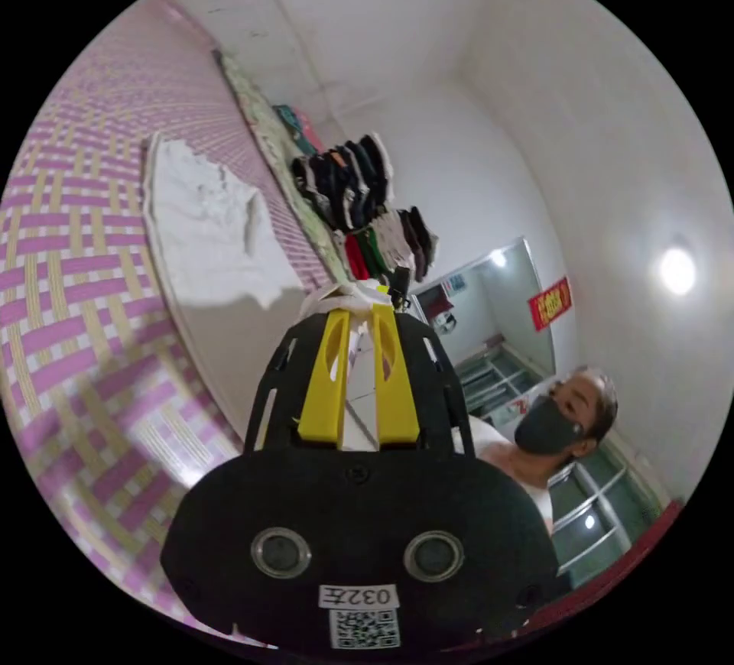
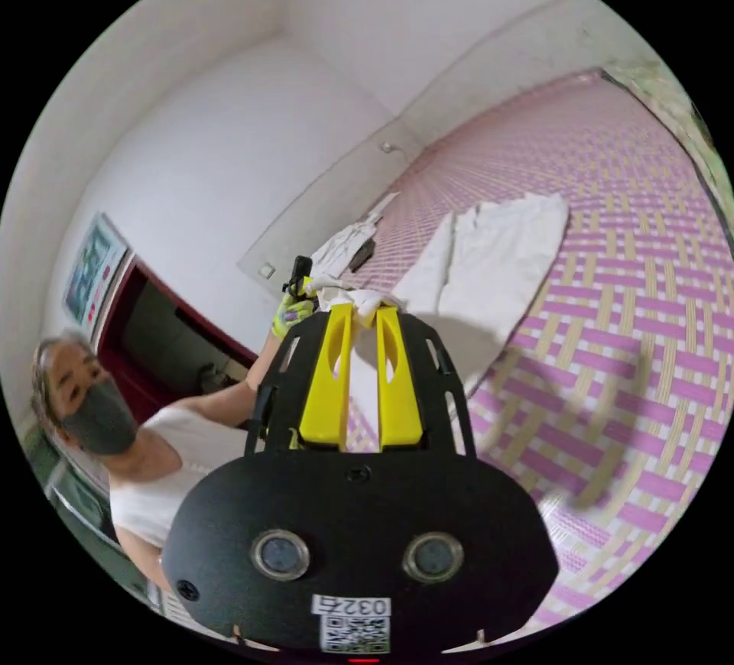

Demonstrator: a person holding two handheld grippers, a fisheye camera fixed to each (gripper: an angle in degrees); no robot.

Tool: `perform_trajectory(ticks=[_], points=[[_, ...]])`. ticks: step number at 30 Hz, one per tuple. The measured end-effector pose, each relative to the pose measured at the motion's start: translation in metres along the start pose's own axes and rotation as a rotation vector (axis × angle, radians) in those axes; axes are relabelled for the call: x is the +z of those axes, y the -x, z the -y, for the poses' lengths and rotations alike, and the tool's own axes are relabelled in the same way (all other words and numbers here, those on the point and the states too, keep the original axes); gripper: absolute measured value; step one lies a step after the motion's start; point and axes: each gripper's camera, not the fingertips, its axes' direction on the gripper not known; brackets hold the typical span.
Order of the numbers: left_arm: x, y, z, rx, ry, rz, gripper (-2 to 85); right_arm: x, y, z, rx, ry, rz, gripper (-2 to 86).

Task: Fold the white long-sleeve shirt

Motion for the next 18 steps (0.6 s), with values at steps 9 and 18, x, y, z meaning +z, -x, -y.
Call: perform_trajectory(ticks=[9, 18], points=[[-0.007, 0.077, 0.038, -0.167, -0.077, -0.077, 0.8, 0.029, -0.049, 0.043, 0.199, -0.013, 0.020, 5.4], [-0.021, 0.069, 0.037, -0.137, -0.167, -0.003, 3.7, 0.035, -0.012, 0.042, 0.158, -0.091, -0.106, 9.2]])
